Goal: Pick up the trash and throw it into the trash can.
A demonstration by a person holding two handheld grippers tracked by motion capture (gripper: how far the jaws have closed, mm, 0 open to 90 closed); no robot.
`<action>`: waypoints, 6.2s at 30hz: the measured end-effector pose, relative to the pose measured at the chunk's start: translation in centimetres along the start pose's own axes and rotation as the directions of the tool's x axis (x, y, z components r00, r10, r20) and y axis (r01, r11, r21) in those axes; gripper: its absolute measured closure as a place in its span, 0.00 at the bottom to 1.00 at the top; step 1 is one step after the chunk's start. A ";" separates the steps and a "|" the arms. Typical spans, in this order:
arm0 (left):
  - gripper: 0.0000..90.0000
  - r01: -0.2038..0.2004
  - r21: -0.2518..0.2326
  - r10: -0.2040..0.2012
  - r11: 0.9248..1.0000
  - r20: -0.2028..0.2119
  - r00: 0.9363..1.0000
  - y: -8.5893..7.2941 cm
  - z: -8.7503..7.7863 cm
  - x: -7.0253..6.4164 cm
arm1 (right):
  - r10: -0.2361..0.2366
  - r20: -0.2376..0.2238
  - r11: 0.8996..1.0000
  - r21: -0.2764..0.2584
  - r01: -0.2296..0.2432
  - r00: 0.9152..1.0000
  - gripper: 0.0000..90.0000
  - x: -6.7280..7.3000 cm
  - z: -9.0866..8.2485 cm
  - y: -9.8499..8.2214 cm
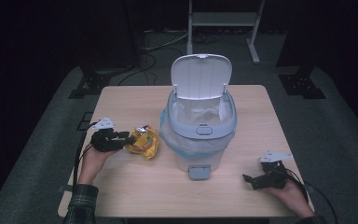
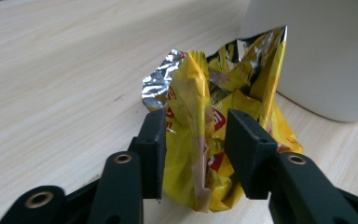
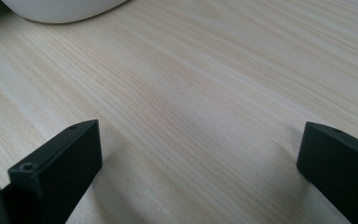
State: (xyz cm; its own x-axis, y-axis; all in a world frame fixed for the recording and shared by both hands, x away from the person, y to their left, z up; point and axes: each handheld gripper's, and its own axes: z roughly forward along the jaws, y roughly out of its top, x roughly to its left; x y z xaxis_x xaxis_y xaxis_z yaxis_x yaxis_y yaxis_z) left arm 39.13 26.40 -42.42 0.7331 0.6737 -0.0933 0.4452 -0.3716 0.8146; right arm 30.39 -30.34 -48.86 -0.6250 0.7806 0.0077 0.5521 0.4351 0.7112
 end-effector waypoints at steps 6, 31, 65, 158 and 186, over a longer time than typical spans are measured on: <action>0.71 -0.004 0.039 0.004 0.999 -0.003 1.000 -0.1 0.4 -0.3 | 0.000 0.000 1.000 0.000 0.000 1.000 0.00 0.0 0.0 0.0; 0.97 0.048 0.047 -0.049 0.998 0.015 0.999 -0.3 0.3 -0.1 | 0.000 0.000 1.000 0.000 0.000 1.000 0.00 0.0 0.0 0.0; 0.97 0.050 -0.114 -0.040 0.992 0.085 0.996 2.7 -4.5 -1.0 | 0.000 0.000 1.000 0.000 0.000 1.000 0.00 0.0 0.0 0.0; 0.94 -0.154 -0.341 0.283 0.927 0.368 0.886 22.2 0.9 -10.5 | -0.001 0.000 1.000 -0.001 0.001 1.000 0.00 0.0 0.0 0.0; 0.80 -0.161 -0.352 0.293 0.922 0.365 0.883 22.0 0.3 -11.4 | 0.000 0.000 1.000 -0.001 0.000 1.000 0.00 0.0 0.0 0.0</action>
State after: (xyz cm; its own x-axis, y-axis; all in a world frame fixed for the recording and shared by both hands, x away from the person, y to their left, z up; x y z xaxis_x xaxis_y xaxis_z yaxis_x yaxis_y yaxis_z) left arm 40.76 10.37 -23.65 0.9661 0.2528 -0.0525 0.1117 -0.2259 0.9677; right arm 30.39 -30.34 -48.87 -0.6253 0.7804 0.0076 0.5517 0.4350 0.7116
